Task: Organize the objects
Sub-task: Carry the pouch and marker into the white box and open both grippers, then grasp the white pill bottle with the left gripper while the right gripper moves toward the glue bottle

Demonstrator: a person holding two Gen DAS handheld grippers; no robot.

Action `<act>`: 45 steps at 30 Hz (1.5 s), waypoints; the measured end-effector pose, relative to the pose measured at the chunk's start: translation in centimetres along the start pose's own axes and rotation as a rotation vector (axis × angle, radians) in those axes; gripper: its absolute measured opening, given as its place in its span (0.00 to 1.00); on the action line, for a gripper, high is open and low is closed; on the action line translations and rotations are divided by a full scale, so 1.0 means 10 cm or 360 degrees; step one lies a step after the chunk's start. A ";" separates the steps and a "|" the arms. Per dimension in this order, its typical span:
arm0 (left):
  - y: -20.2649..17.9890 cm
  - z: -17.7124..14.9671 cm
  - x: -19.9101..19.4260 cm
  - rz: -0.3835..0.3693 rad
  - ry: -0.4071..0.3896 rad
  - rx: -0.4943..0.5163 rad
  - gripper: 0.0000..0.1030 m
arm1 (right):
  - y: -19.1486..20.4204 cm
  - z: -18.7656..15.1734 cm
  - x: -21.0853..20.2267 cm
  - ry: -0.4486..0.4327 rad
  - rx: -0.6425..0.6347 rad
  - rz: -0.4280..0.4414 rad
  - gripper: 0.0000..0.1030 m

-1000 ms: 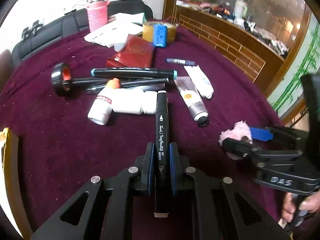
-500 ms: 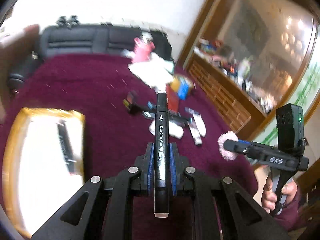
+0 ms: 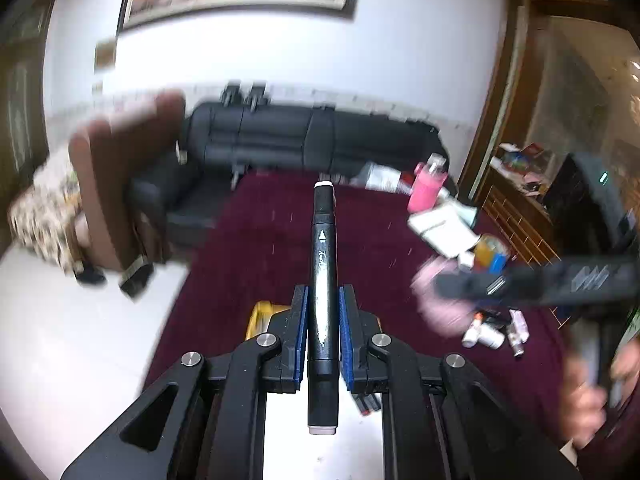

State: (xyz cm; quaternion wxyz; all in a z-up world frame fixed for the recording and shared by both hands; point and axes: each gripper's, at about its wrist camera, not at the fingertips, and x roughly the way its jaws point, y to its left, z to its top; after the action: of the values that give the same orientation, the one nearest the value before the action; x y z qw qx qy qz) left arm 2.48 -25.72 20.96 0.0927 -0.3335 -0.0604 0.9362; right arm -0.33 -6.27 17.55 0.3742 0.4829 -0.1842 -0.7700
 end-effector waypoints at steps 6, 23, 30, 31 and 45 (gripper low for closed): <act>0.38 -0.56 0.98 -0.0044 0.0264 -0.0181 0.11 | -0.50 -0.25 0.97 0.0168 0.0086 -0.0224 0.40; 0.48 -1.02 1.60 -0.0007 0.0455 -0.0281 0.14 | -0.75 -0.08 1.64 0.0165 -0.0003 -0.0516 0.43; 0.49 -0.93 1.50 -0.0040 0.0423 -0.0322 0.30 | -0.75 -0.06 1.47 0.0075 0.0005 -0.0500 0.46; 0.48 -0.91 1.46 -0.0036 0.0412 -0.0323 0.35 | -0.75 -0.04 1.45 0.0066 0.0010 -0.0490 0.47; 0.26 -0.68 0.79 -0.0003 0.0222 -0.0312 0.48 | -0.57 -0.11 0.47 -0.0138 -0.0145 -0.0440 0.48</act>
State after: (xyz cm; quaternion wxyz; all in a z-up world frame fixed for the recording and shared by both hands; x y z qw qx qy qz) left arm 0.47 -26.25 10.38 0.0645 -0.4053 -0.1452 0.9003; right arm -2.87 -6.00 10.53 0.2779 0.4523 -0.0968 -0.8419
